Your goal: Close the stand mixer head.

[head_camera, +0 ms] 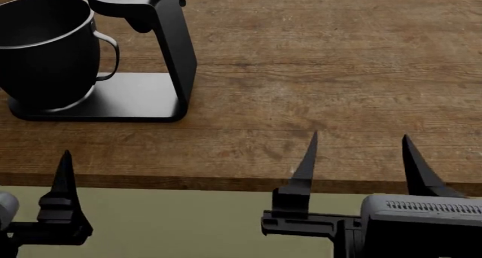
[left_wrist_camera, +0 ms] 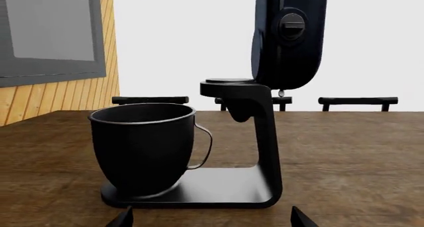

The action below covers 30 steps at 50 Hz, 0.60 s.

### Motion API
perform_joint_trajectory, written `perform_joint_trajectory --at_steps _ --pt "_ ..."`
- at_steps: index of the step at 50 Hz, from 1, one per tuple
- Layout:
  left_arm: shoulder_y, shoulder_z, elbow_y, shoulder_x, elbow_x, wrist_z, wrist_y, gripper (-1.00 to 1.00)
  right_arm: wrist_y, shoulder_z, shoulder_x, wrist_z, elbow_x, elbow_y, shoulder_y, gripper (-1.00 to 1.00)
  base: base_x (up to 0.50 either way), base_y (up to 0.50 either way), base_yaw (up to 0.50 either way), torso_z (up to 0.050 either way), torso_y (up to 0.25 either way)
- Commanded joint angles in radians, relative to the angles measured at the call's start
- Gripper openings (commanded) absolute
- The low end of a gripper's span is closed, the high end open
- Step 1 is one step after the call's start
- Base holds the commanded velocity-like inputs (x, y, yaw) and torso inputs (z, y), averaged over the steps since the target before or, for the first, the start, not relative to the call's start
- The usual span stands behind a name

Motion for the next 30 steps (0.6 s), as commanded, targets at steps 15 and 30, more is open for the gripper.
perform_joint_trajectory --at_steps 15,30 --pt "-0.217 -0.069 0.236 -0.381 -0.754 -0.569 -0.178 1.00 -0.011 -0.297 0.551 0.698 0.748 -0.180 0.317 1.00 0.00 0.00 0.00 0.000 0.000" --pt "-0.312 0.043 0.243 -0.589 -0.969 -0.791 -0.009 1.00 0.007 -0.306 0.593 0.802 0.857 -0.242 0.425 1.00 0.22 0.00 0.00 0.000 0.000"
